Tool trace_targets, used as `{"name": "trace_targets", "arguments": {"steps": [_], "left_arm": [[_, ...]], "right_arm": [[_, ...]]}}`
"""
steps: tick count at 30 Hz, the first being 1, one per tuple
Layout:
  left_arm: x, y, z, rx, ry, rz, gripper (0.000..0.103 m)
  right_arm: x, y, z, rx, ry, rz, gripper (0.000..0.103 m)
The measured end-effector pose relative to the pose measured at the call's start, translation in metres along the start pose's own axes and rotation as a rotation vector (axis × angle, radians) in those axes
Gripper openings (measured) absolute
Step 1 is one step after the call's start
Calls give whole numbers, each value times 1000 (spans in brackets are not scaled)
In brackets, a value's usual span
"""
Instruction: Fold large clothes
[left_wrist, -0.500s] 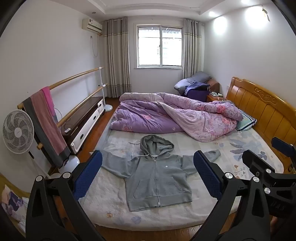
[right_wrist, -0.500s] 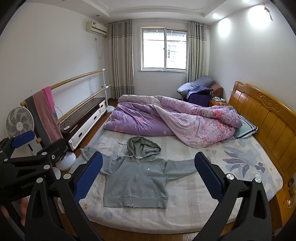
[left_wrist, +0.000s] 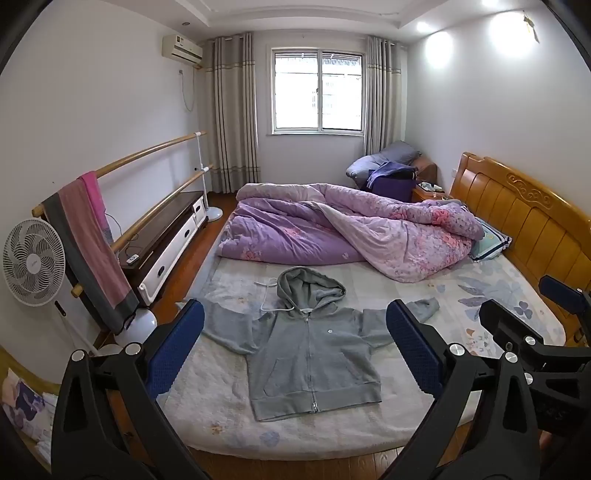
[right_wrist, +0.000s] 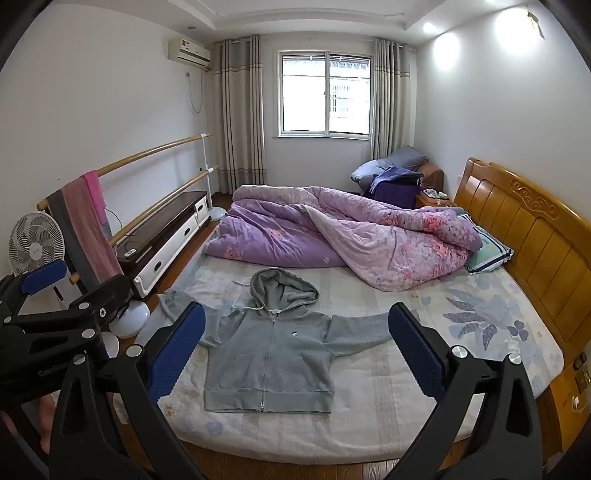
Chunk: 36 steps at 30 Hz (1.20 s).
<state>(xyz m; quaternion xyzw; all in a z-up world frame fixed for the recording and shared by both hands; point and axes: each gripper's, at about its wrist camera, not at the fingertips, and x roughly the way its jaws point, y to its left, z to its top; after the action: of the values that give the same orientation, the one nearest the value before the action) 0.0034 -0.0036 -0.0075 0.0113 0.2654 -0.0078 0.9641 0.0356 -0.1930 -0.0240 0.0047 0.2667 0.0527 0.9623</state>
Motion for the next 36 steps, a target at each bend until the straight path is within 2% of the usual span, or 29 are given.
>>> {"name": "trace_targets", "arguments": {"steps": [36], "left_arm": [[1, -9, -8, 4, 14, 3, 98]], "right_arm": [[-5, -5, -3, 25, 17, -6, 96]]}}
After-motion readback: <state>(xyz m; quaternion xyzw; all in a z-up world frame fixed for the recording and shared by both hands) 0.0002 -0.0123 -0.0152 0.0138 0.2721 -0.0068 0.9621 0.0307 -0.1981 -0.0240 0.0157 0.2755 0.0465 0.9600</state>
